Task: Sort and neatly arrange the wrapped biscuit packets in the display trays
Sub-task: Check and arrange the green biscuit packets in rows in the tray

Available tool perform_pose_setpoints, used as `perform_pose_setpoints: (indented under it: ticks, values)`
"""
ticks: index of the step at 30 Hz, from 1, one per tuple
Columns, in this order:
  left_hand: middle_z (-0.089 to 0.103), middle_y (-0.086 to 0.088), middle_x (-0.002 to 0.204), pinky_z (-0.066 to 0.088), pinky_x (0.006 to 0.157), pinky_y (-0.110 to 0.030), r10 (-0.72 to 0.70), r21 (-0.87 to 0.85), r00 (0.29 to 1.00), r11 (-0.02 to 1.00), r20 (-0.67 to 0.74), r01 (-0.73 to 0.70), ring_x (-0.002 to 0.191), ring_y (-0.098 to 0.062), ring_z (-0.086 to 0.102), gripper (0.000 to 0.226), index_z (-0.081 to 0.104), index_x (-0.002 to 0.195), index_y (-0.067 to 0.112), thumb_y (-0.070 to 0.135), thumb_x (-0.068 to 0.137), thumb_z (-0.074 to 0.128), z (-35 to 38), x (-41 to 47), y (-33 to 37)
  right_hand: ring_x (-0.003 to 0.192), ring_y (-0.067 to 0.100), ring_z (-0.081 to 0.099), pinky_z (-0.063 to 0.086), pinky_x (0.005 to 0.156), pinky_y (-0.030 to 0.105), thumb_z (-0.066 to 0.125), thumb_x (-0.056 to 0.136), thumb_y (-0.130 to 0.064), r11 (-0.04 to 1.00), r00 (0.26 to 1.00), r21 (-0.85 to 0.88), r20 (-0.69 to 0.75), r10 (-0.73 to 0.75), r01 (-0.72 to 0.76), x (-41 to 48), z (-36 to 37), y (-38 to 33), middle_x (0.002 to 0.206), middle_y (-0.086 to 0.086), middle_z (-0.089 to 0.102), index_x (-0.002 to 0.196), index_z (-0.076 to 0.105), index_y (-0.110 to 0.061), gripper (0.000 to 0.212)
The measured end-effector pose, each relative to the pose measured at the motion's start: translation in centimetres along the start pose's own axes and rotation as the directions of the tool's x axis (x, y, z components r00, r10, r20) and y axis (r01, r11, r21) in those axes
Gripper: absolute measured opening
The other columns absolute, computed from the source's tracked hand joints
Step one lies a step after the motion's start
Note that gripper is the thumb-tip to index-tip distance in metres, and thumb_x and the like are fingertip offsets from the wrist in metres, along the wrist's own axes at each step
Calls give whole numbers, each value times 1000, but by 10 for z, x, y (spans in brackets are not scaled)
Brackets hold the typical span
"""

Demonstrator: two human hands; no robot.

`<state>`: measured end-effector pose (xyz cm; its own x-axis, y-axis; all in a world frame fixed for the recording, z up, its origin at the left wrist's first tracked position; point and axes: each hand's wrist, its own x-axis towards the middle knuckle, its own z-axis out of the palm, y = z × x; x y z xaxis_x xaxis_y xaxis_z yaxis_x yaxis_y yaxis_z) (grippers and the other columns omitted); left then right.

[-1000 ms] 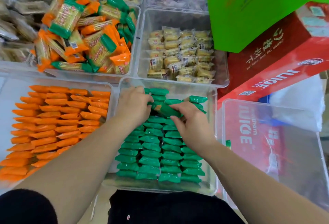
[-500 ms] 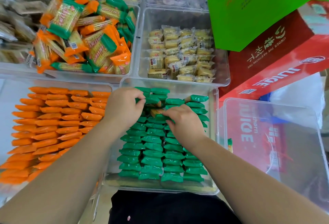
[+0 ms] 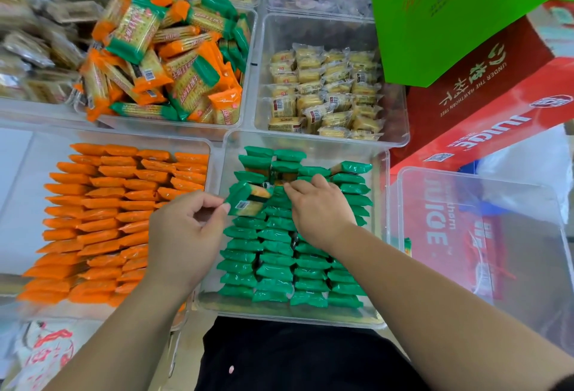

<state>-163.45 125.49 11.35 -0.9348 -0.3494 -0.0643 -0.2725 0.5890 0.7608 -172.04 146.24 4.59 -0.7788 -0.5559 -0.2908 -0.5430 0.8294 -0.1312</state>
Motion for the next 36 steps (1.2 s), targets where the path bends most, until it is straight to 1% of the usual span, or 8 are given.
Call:
perform_pose_setpoints:
  ticks: [6,10,12,15,19,23,30,36]
  values:
    - [75,0,77,56,70,-29,-320,-347,944,880,75,325,75,-13,71,10,74,84,15,7,90,70,5,-14,15,131,26,41,33,112,35,49,99,-21,932,990,355,-84,112,-76,-25,-23,-5,149,-1,48,149,46,-19,50]
    - [74,-12,80,61,74,-31,-379,-433,920,815,103,384,73,-18,74,6,73,88,6,1,89,71,12,-32,28,112,2,56,38,95,11,58,92,-11,778,976,601,17,218,-184,-65,-40,3,120,-7,66,135,62,-24,45]
    - [74,-13,80,60,77,-36,-393,-454,910,792,133,408,75,-23,74,5,73,89,6,1,88,71,16,-43,32,87,-9,61,42,77,5,57,92,-6,576,959,776,129,252,-256,-87,-50,8,98,-14,69,126,68,-23,40]
    - [74,-6,74,59,76,-38,-408,-522,900,739,155,426,75,-27,74,9,72,83,5,-1,89,68,20,-64,46,89,12,70,55,75,25,59,95,-3,144,949,950,247,197,-277,-119,-58,12,92,6,74,116,72,-18,29]
    - [74,-7,76,55,74,-38,-367,-558,915,730,168,395,71,-20,71,14,73,76,8,1,87,70,21,-85,66,82,18,70,56,70,25,66,93,-5,-73,941,978,210,266,-198,-148,-59,19,92,13,76,104,74,-9,14]
    - [68,-4,69,47,71,-37,-299,-568,929,735,219,371,66,-16,62,18,75,64,18,9,79,80,14,-99,82,69,18,66,53,60,26,73,87,-6,-75,902,983,186,389,-170,-161,-54,26,75,15,69,88,68,2,9]
    - [62,-5,72,49,63,-25,-217,-686,912,604,348,406,70,-16,57,17,71,58,18,8,67,82,8,-111,106,58,12,58,49,55,21,77,74,-17,-565,935,798,332,124,-209,-169,-41,23,68,6,58,73,65,-12,12]
    - [63,-19,103,49,66,-29,-395,-678,805,440,442,588,72,-17,61,14,68,82,6,13,71,71,15,-107,89,67,15,57,49,70,27,98,56,-28,-664,977,739,206,56,-118,-180,-52,32,81,12,59,80,65,-12,44]
